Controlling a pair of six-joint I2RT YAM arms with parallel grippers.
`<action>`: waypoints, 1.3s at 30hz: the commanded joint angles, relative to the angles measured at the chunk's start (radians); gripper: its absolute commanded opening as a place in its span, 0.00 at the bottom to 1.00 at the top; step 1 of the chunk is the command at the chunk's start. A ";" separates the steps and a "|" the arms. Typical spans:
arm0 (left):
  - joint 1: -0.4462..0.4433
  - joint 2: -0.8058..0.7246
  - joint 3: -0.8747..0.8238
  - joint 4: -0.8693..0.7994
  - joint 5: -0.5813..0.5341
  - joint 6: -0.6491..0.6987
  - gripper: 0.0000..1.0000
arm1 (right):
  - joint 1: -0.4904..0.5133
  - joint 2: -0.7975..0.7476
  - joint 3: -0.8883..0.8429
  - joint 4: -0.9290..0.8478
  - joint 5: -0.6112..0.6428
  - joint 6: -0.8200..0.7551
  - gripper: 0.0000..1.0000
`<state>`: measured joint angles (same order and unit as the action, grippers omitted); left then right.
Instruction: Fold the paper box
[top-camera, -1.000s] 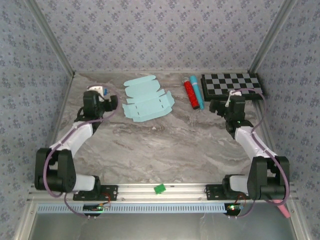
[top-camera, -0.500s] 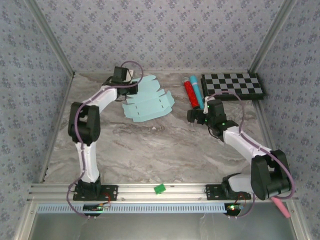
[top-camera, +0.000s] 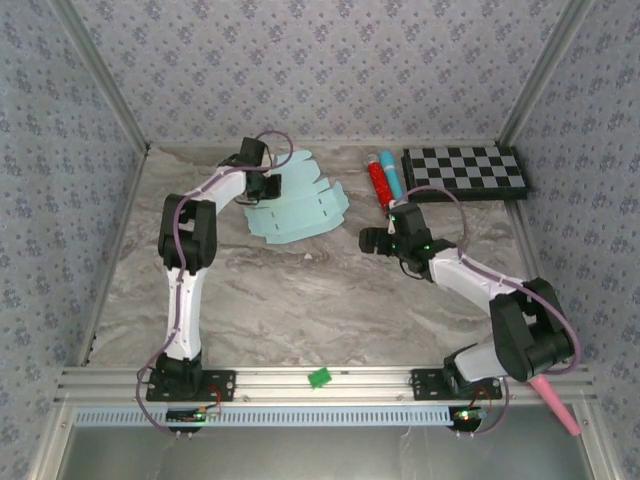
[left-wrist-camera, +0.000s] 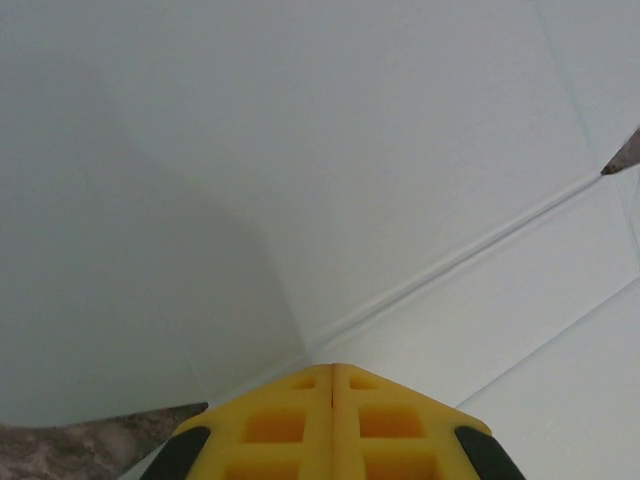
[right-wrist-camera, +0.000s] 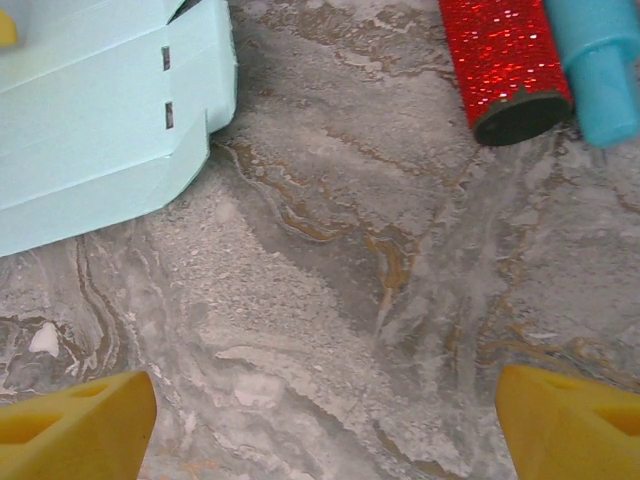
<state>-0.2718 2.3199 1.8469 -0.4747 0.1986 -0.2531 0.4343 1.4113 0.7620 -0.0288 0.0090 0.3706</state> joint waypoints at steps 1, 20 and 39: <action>-0.016 -0.034 -0.062 -0.058 0.014 -0.041 0.00 | 0.024 0.025 0.052 -0.013 0.013 0.018 0.89; -0.171 -0.424 -0.563 0.104 0.045 -0.311 0.06 | 0.187 0.241 0.251 -0.039 -0.065 0.025 0.67; 0.002 -0.143 -0.175 0.015 0.079 -0.106 0.00 | 0.210 0.582 0.492 -0.025 -0.156 0.124 0.06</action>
<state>-0.2638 2.1357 1.6245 -0.3969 0.2512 -0.3992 0.6422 1.9564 1.2102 -0.0345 -0.1398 0.4686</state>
